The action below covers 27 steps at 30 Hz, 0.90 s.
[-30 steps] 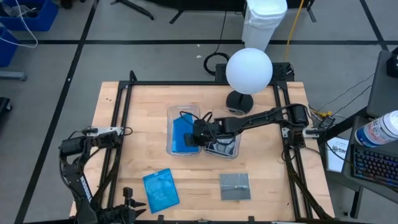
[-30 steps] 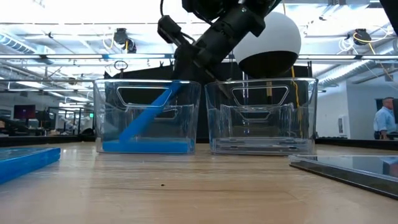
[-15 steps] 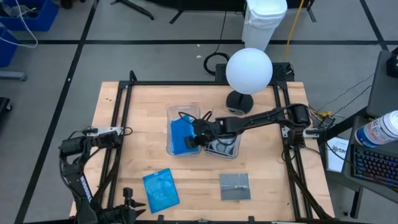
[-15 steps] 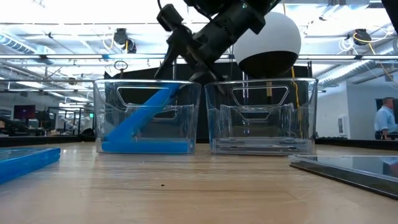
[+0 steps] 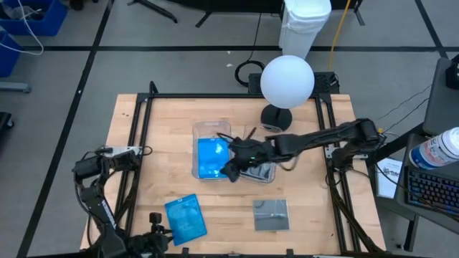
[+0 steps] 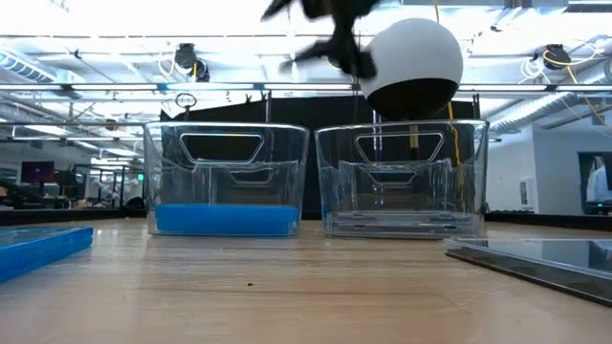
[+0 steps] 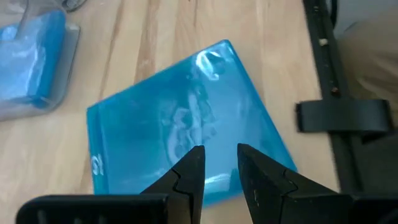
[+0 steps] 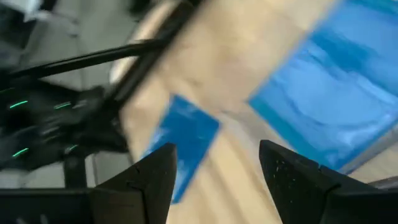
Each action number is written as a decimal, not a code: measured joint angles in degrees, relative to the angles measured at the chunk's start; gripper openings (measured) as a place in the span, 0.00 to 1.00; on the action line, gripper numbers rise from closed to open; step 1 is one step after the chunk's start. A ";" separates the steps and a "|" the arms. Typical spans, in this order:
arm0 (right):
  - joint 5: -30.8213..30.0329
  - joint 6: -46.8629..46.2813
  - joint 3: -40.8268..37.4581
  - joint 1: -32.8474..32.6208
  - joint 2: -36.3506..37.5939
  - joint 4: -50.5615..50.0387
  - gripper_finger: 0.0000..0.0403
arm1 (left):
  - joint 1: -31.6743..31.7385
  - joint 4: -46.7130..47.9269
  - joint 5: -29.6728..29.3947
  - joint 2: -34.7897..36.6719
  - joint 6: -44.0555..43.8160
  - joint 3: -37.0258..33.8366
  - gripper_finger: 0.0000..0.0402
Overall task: Pick & place jewel cases by type
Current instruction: Put the black cd case into the right transparent bin
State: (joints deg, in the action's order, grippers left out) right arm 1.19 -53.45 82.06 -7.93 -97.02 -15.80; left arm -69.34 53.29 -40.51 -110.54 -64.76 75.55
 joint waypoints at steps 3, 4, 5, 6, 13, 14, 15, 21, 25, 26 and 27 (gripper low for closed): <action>-0.13 4.76 0.00 -2.55 5.61 1.05 0.54 | 1.61 -0.10 0.02 0.00 2.58 0.00 0.25; -1.41 6.79 0.00 -3.85 7.72 1.19 0.53 | 2.18 -0.16 0.04 0.00 3.44 0.00 0.25; -3.72 9.20 0.00 -5.63 9.85 0.70 0.53 | 2.70 -0.27 0.02 0.00 4.17 0.00 0.25; -6.60 12.15 0.00 -7.53 11.81 0.14 0.53 | 3.27 -0.38 0.02 0.00 4.79 0.00 0.25; -27.95 25.47 -4.90 -23.64 18.90 -10.26 0.48 | 6.66 -2.33 -1.86 0.00 5.81 0.02 0.25; -30.25 25.46 -7.12 -25.34 19.04 -9.11 0.47 | 7.04 -3.33 -3.41 0.00 5.97 0.02 0.25; -31.98 25.65 -9.46 -26.64 19.08 -6.96 0.46 | 7.35 -4.68 -5.52 0.00 6.56 0.02 0.25; -33.47 29.59 -24.99 -30.80 19.09 16.21 0.37 | 10.04 -13.45 -12.46 0.00 16.65 0.04 0.25; -32.68 39.31 -36.51 -32.34 19.02 40.85 0.29 | 11.85 -19.06 -10.46 0.00 23.34 0.04 0.25; -32.62 42.08 -38.91 -32.51 19.02 46.73 0.27 | 12.23 -20.09 -10.05 0.00 25.52 0.04 0.25; -32.59 44.76 -41.10 -32.54 18.98 51.57 0.25 | 12.55 -20.95 -9.69 0.00 27.90 0.04 0.25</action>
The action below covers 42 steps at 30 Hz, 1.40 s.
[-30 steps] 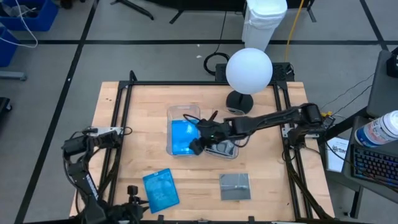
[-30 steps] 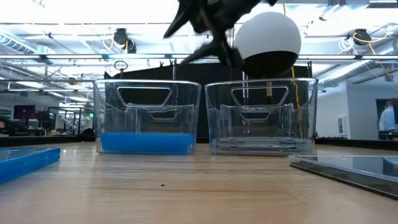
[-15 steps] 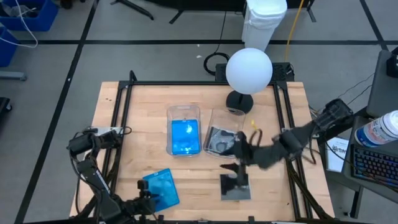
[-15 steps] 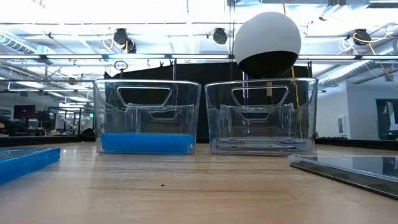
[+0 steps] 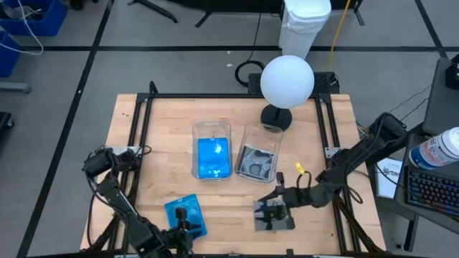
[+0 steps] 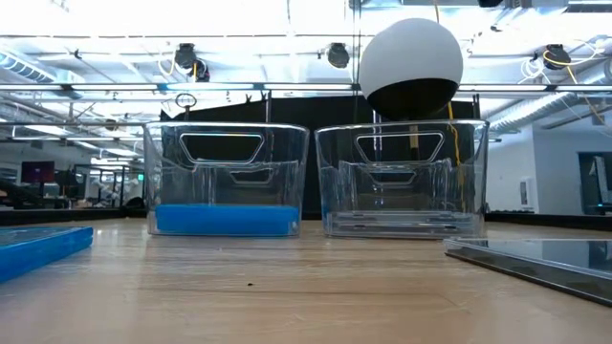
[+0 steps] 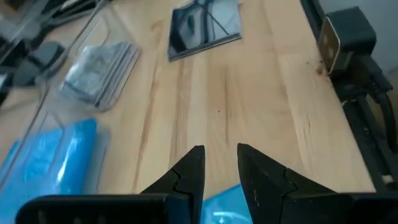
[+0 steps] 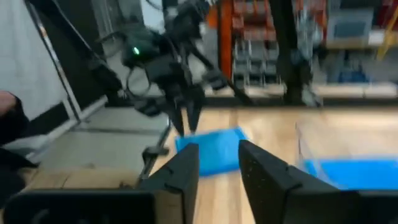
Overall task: Pick & place jewel cases by type
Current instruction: Put the black cd case into the right transparent bin
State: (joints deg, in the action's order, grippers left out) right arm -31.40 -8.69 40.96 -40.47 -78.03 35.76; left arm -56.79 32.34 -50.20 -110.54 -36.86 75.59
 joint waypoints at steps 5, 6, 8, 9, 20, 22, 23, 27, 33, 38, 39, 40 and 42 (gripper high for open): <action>-0.15 5.99 -6.95 0.82 -0.07 9.76 0.12 | 1.56 -1.67 0.72 0.00 7.82 0.00 0.25; -0.13 6.01 -7.76 1.02 -0.07 9.80 0.09 | 2.06 -1.83 0.86 0.00 8.75 0.00 0.25; -0.10 6.31 -8.75 1.47 -0.11 8.98 0.04 | 3.32 -2.48 0.86 0.00 10.54 0.00 0.25; -0.11 6.15 -8.86 1.51 -0.12 8.47 0.02 | 3.99 -2.65 0.85 0.00 11.37 0.00 0.25; -10.43 12.98 -3.41 -4.19 -1.54 5.47 0.00 | 10.93 -2.62 7.33 0.00 15.46 0.00 0.25; -14.83 14.59 -0.40 -6.37 -1.54 0.80 0.00 | 11.58 -2.65 9.09 0.00 15.93 0.00 0.25; -17.04 14.90 1.37 -7.55 -1.55 -2.14 0.00 | 11.79 -2.66 9.63 0.00 16.08 0.00 0.25; -23.93 9.91 8.72 -12.09 -1.54 -16.70 0.00 | 12.82 -3.82 9.96 0.00 16.51 0.00 0.25; -25.58 -2.11 14.48 -16.52 -1.98 -33.22 0.00 | 15.68 -18.23 16.85 -0.76 24.06 0.04 0.25; -25.18 -7.37 16.80 -18.63 -4.31 -39.63 0.00 | 16.82 -32.27 24.19 -5.34 35.78 0.58 0.25; -24.82 -8.33 16.93 -18.99 -4.91 -40.96 0.00 | 16.85 -33.21 24.38 -6.25 36.83 1.22 0.25; -24.04 -9.45 16.95 -19.18 -5.52 -42.34 0.00 | 16.92 -33.34 24.27 -7.26 37.68 2.25 0.25; -23.67 -13.20 16.95 -19.34 -6.44 -45.79 0.00 | 17.39 -32.42 23.93 -9.39 38.49 4.97 0.25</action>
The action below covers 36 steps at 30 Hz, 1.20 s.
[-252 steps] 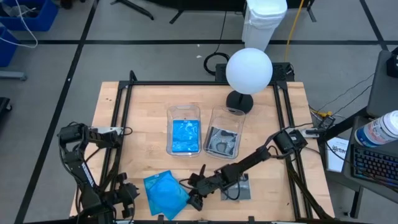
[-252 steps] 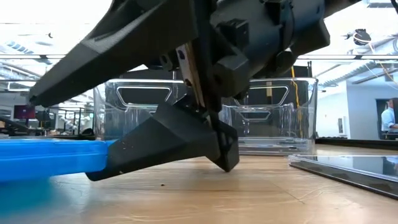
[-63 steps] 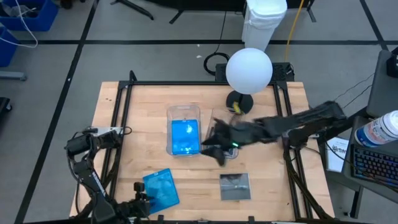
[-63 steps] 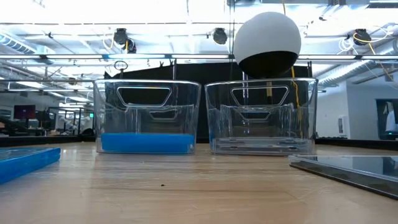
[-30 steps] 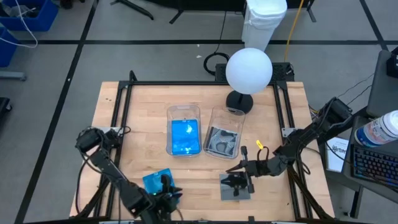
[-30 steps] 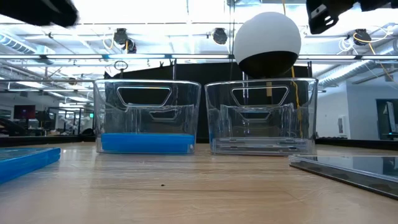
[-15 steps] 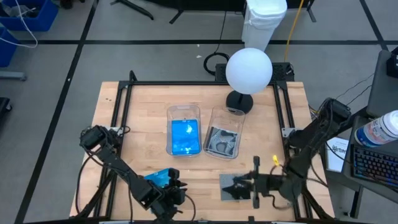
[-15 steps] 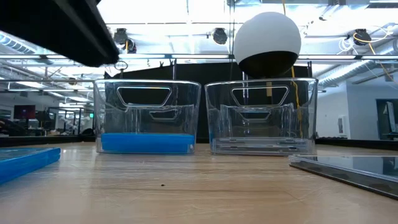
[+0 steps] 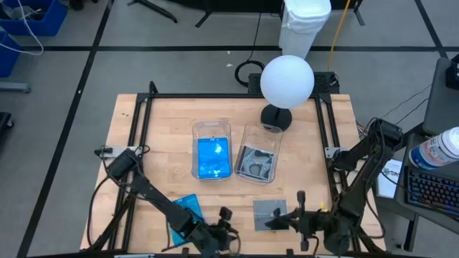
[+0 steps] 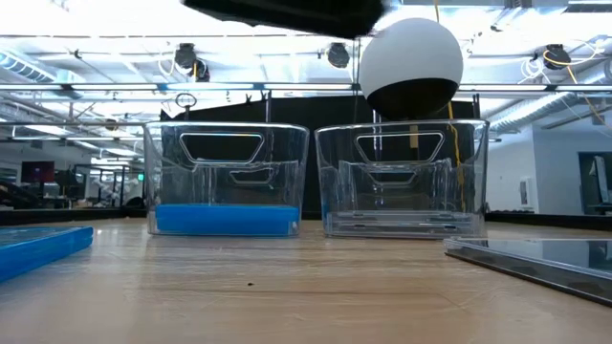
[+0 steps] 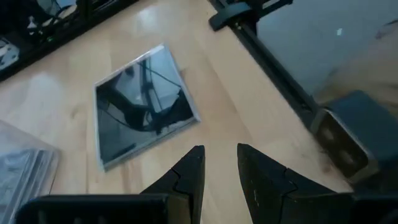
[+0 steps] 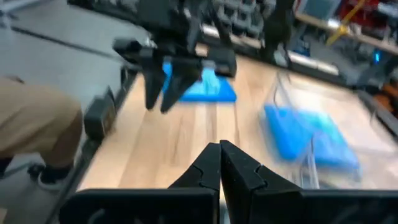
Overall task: Pick & place jewel cases by type
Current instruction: Put the black cd case into the right transparent bin
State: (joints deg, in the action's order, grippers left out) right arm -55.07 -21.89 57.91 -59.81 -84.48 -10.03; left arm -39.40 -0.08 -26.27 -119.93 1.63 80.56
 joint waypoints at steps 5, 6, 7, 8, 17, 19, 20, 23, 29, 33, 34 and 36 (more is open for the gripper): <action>2.14 -12.65 0.00 1.01 -0.80 -9.69 0.00 | 1.80 8.78 -2.04 -6.19 3.08 9.83 0.25; 2.69 -15.46 0.00 1.36 -0.80 -11.26 0.00 | 2.00 10.79 -2.18 -7.45 4.62 11.94 0.25; 2.84 -18.20 0.00 1.72 -0.78 -13.04 0.00 | 2.16 12.19 -2.22 -8.57 6.34 13.91 0.25; 2.93 -20.85 0.00 2.06 -0.78 -14.98 0.00 | 2.33 12.71 -2.23 -9.74 8.32 15.70 0.25; 16.44 -47.48 -0.40 7.03 -0.64 -31.01 0.00 | 3.39 13.08 -0.28 -15.32 16.79 23.35 0.39; 18.55 -51.89 -1.13 7.83 -0.64 -33.46 0.00 | 3.55 13.08 -0.24 -15.66 16.85 23.71 0.45; 19.32 -53.57 -1.56 8.13 -0.64 -34.27 0.00 | 3.75 12.93 -0.01 -15.86 16.93 23.75 0.48; 21.27 -57.45 -3.52 9.17 -0.64 -34.72 0.00 | 4.34 13.05 1.85 -16.45 17.39 23.84 0.55; 26.87 -65.22 -8.61 11.62 -0.62 -34.03 0.00 | 5.14 13.68 2.86 -18.14 19.81 23.73 0.60; 28.72 -67.60 -12.30 12.82 -0.62 -31.13 0.00 | 5.37 13.36 3.90 -18.83 21.86 23.71 0.58; 28.89 -67.64 -13.21 13.06 -0.62 -30.00 0.00 | 5.38 13.24 4.57 -19.36 22.14 23.75 0.57; 29.97 -67.61 -14.69 13.75 -0.62 -27.83 0.00 | 5.51 13.03 4.81 -19.86 22.49 23.82 0.56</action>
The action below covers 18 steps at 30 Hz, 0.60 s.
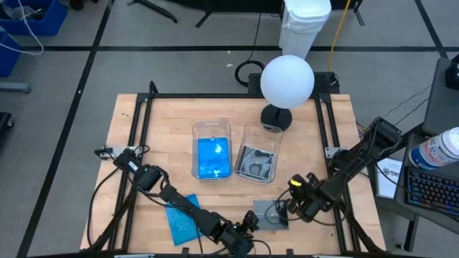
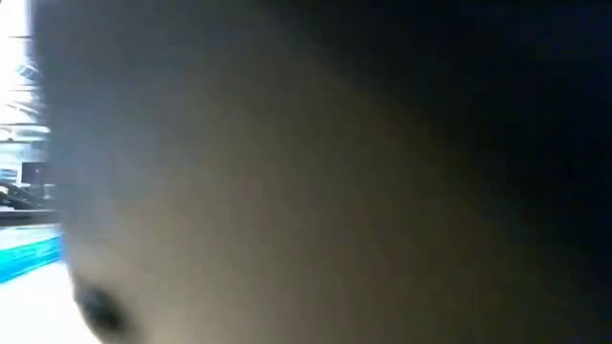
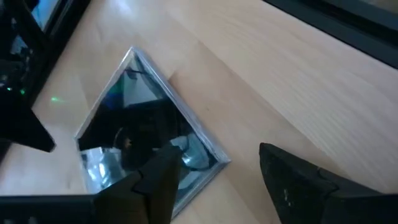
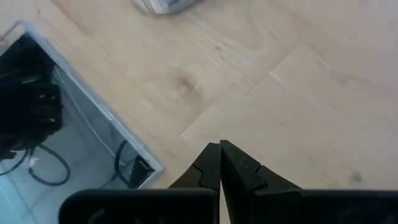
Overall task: Pick & place jewel cases by type
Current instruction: Put the black cd case into the right transparent bin
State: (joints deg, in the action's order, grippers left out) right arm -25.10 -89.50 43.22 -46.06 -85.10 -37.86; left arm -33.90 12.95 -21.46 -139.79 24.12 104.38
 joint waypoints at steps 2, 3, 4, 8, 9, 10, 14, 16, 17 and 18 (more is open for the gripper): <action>1.14 0.40 -1.27 0.59 0.04 2.40 0.00 | 0.09 -0.17 0.39 -0.70 -0.23 0.09 0.55; 1.64 0.81 -1.99 0.75 0.03 3.69 0.00 | 0.09 -0.69 0.17 -0.91 -0.18 0.09 0.54; 2.33 1.41 -2.52 1.00 0.00 4.75 0.00 | 0.14 -0.75 0.13 -0.93 -0.15 0.09 0.54; 4.00 3.45 -4.85 1.61 0.28 10.32 0.00 | 0.19 -0.61 0.05 -0.98 -0.47 0.09 0.55; 3.94 3.92 -5.43 1.70 0.31 11.63 0.00 | 0.20 -0.61 -0.18 -0.98 -0.48 0.09 0.55; 3.92 4.34 -6.06 1.73 0.31 13.18 0.00 | 0.16 -0.61 -0.48 -1.00 -0.36 0.09 0.56; 4.15 4.71 -6.84 1.79 0.24 17.24 0.00 | 0.20 0.24 -1.09 -1.21 -0.08 0.08 0.58; 4.17 5.15 -6.86 1.79 0.20 18.64 0.00 | 0.25 0.42 -1.75 -1.67 -0.15 0.09 0.58; 4.21 5.84 -6.86 1.79 0.18 19.63 0.00 | 0.28 0.46 -2.60 -2.02 -0.17 0.09 0.58; 4.32 6.80 -6.90 1.79 0.13 20.84 0.00 | 0.30 0.51 -3.24 -2.32 -0.21 0.09 0.58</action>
State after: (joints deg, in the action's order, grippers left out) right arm -20.79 -82.70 36.32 -44.27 -84.97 -17.02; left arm -33.59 13.46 -24.71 -142.11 23.90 104.47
